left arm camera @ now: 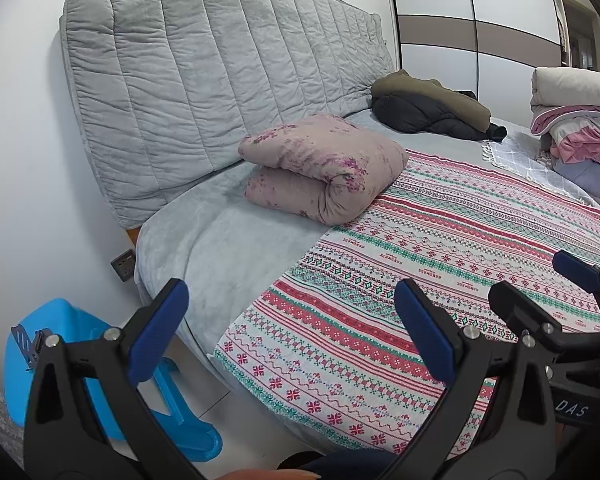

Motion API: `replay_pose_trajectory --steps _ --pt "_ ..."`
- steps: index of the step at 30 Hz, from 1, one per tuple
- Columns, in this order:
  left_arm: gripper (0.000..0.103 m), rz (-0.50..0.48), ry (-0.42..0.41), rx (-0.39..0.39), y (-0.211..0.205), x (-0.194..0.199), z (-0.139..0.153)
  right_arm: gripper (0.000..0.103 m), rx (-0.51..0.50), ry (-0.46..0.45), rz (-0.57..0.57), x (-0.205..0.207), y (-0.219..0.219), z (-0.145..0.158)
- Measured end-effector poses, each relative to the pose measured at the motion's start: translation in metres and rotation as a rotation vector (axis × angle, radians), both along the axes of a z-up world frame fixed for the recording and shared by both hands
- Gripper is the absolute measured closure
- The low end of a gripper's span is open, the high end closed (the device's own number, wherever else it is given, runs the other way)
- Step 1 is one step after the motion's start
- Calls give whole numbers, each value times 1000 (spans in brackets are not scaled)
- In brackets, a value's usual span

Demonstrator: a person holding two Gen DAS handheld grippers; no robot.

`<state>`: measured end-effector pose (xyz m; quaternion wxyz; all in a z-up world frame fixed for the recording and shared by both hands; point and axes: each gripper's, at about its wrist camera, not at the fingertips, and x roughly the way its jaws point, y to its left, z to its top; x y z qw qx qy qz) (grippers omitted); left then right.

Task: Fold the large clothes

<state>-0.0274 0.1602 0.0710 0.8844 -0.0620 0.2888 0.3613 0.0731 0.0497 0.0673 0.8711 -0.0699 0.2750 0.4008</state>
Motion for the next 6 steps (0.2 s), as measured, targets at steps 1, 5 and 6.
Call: replay_pose_trajectory --steps 1,5,6 --pt "1 0 0 -1 0 0 0 0 0 0 1 0 0 0" --pt "1 2 0 -4 -1 0 0 0 1 3 0 0 0 0" --pt "1 2 1 -5 -1 0 0 0 0 3 1 0 0 -1"
